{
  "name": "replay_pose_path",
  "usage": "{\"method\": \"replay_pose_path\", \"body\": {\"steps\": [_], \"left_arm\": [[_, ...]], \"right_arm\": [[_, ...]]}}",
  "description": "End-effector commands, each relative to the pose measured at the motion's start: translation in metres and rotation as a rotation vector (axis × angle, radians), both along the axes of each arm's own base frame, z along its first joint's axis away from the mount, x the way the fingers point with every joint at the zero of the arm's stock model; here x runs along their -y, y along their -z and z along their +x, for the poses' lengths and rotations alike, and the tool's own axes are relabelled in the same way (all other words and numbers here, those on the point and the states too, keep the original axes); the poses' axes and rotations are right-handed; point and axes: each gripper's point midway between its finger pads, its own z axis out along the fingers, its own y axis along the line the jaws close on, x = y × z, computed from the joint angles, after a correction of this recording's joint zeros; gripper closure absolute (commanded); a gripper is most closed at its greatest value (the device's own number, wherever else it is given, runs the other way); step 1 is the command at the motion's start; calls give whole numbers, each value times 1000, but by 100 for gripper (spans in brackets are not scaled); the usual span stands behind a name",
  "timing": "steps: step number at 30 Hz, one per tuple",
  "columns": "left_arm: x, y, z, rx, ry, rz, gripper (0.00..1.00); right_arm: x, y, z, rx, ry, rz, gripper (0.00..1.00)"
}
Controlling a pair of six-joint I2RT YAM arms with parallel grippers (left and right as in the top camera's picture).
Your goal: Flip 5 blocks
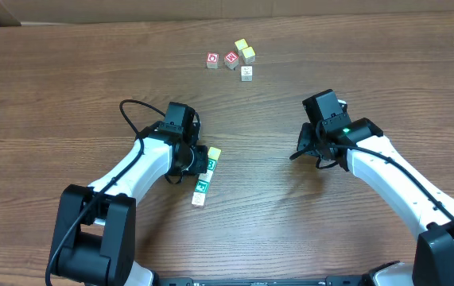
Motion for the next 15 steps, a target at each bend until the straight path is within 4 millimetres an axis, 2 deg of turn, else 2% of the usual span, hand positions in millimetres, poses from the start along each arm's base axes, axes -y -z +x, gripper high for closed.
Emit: {"method": "replay_pose_path", "body": {"steps": [1, 7, 15], "left_arm": [[3, 3, -3, -20, -17, -16, 96], [2, 3, -7, -34, -23, -7, 96], [-8, 6, -22, -94, -27, 43, 96]], "right_arm": [[4, 2, 0, -2, 3, -14, 79], [5, 2, -1, -5, 3, -15, 79], [5, 2, -2, -10, 3, -17, 79]]}}
